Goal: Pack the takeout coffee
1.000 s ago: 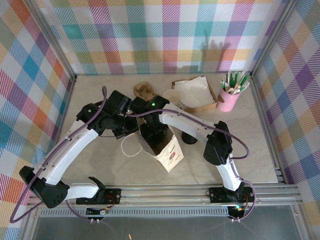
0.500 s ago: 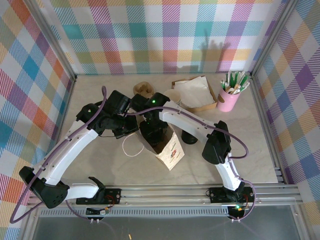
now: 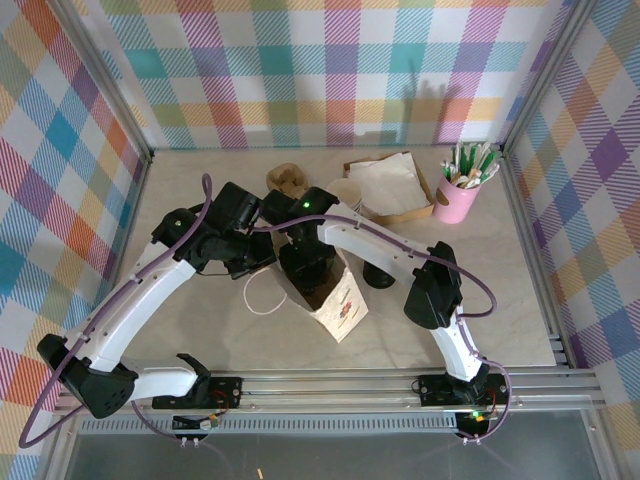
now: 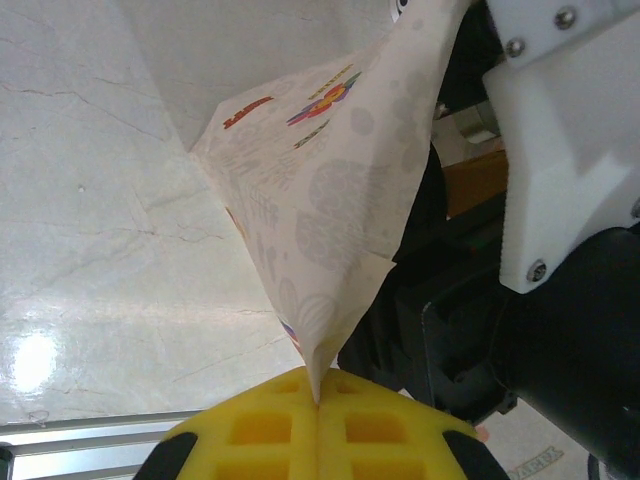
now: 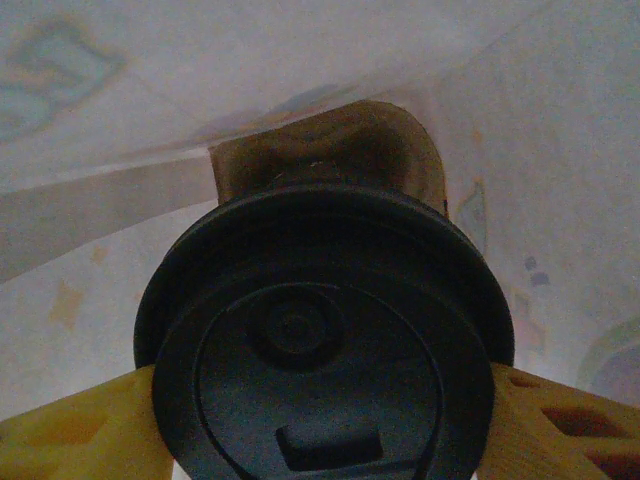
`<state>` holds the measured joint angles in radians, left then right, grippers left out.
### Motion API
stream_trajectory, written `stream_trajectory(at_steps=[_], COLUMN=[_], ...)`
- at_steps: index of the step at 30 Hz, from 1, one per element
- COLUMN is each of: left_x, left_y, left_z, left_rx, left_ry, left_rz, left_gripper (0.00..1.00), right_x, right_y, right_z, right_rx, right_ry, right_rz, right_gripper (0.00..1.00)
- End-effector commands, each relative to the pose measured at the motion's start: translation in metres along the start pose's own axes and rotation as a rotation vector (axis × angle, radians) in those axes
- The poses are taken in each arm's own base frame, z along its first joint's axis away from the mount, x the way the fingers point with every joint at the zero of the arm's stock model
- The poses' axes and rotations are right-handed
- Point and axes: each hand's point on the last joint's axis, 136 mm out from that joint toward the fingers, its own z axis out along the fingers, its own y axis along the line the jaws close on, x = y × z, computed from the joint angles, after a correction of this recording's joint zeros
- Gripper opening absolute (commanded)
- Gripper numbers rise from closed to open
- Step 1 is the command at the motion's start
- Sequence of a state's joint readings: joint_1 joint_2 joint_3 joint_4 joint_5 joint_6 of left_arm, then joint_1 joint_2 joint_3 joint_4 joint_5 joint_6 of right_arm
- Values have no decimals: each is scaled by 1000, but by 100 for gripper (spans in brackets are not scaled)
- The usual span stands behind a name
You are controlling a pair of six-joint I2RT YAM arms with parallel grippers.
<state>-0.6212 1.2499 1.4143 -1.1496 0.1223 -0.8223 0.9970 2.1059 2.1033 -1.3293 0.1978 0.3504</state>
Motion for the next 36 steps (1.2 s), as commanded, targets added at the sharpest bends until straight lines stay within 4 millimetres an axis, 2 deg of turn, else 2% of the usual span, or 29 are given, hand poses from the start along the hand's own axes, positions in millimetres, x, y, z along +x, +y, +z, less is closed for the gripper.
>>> stream_trajectory(at_steps=[1,10,16,23,26,30,36], left_x=[11,13,13,15,16,15,15], left_y=[5,4,3,3,5,9,13], left_z=[3,2,1,4,5,2,-1], left_rx=[-21,-17,-16,-20,-28,-52,-83], left_ry=[37,46,44,46,44,29,9], left_rz=[6,11,13,3,-2,-15,-18], left_gripper=[3,3,3,2,2,2,2], right_x=[7,6,13,10,6,0,5], right_y=[7,7,11,10,10,11,9], right_z=[7,31,48,56,49,30,14], right_rx=[-20,-2,-4,-14,-15,-35,-38], right_ry=[27,79,145,163,152,122,112], right_rz=[-16,-27,-41,-33,-30,-16,5], right_gripper=[51,51,55,60,64,68,78])
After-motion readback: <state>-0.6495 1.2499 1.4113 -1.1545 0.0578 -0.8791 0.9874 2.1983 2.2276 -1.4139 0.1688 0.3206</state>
